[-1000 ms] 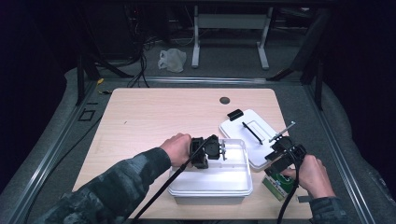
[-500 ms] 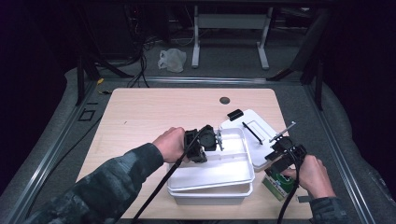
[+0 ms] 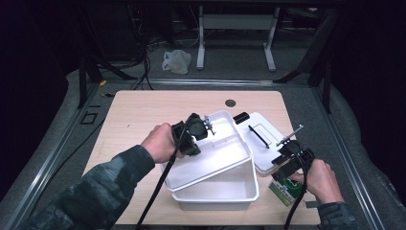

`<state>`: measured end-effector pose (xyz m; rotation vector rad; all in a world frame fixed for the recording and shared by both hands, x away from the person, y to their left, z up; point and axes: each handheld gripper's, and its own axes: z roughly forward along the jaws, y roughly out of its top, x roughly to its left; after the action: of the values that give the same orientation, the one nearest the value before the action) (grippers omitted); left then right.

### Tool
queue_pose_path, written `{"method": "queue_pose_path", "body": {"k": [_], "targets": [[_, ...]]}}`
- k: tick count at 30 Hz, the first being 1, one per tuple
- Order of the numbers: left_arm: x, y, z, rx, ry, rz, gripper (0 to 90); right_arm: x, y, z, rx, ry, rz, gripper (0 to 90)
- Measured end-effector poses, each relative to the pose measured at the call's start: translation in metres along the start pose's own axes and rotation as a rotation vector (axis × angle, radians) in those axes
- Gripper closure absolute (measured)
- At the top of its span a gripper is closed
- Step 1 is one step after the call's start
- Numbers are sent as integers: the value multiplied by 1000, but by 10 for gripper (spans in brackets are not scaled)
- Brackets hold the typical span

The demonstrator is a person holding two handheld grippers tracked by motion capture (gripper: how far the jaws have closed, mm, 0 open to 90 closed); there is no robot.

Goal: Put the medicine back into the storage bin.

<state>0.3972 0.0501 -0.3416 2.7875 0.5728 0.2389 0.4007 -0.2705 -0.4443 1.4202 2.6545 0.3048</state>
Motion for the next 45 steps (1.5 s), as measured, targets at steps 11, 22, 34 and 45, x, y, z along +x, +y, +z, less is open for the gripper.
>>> {"method": "queue_pose_path", "body": {"k": [11,22,34,45], "targets": [[26,-28,-28,-17,59,-175,894,-1,-1,-1,1,-3,4,22],[66,-83,-47,-79,102,-417,891,-1,-1,0,2,-5,12,22],[105,-149,-17,-55,155,-679,892,0,0,0,5,-18,16,24],[114,-191,35,30,212,-842,892,0,-1,1,4,-22,18,25]]}}
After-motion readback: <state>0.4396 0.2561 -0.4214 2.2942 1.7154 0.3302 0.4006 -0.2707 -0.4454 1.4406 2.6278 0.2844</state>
